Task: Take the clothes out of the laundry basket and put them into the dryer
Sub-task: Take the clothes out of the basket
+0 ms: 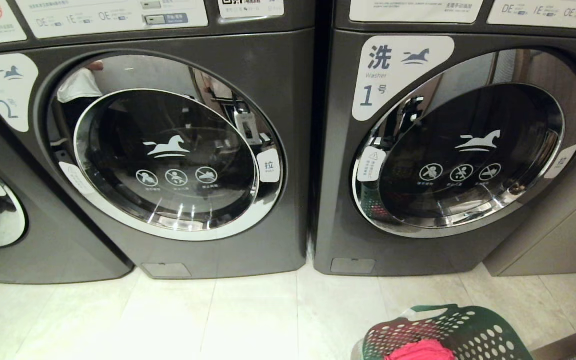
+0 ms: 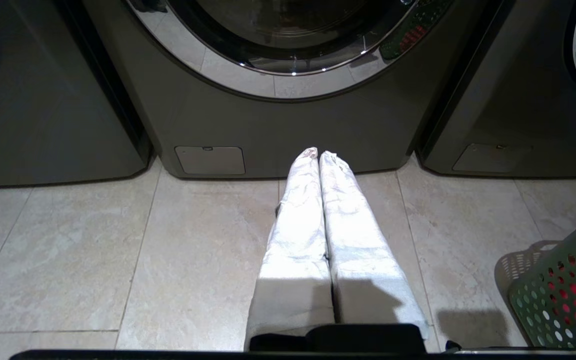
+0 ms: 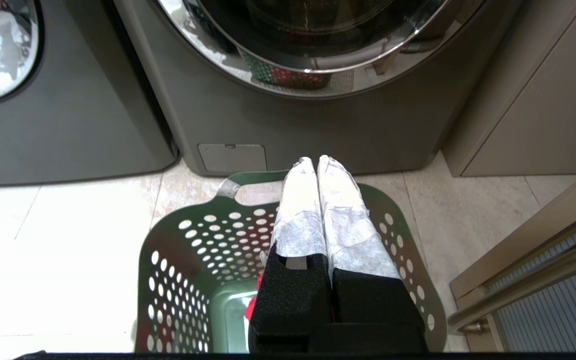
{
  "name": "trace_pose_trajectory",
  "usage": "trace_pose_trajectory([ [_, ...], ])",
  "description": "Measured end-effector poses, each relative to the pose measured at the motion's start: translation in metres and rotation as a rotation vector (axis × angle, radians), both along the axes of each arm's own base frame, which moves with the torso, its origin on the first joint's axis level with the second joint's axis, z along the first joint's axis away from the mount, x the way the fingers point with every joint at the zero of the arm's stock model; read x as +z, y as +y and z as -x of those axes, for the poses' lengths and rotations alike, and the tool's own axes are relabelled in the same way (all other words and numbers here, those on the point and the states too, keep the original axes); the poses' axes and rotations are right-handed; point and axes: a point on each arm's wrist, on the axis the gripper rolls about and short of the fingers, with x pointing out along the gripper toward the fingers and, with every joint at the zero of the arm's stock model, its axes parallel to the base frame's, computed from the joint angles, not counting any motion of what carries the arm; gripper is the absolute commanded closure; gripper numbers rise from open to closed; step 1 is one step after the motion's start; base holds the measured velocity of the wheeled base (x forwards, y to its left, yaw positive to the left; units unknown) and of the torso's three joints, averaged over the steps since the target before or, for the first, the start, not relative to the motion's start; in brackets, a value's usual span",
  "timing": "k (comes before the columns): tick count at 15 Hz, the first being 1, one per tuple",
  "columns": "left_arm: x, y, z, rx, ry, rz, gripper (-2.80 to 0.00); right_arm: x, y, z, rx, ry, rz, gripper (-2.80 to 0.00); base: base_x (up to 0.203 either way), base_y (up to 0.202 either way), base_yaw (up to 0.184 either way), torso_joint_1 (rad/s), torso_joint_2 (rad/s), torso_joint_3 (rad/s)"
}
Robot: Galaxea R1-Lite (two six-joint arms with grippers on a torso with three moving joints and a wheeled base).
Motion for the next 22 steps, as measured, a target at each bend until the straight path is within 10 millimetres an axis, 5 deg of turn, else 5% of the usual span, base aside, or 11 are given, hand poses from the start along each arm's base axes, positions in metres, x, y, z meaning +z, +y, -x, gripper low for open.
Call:
trace_pose_trajectory([
  [22,0.0002,0.0,0.0,0.001,-0.001,0.003,0.0,0.0,0.0,0.0,0.0,0.0,0.001,0.0,0.0,0.0,0.0,0.003,0.0,-0.197],
])
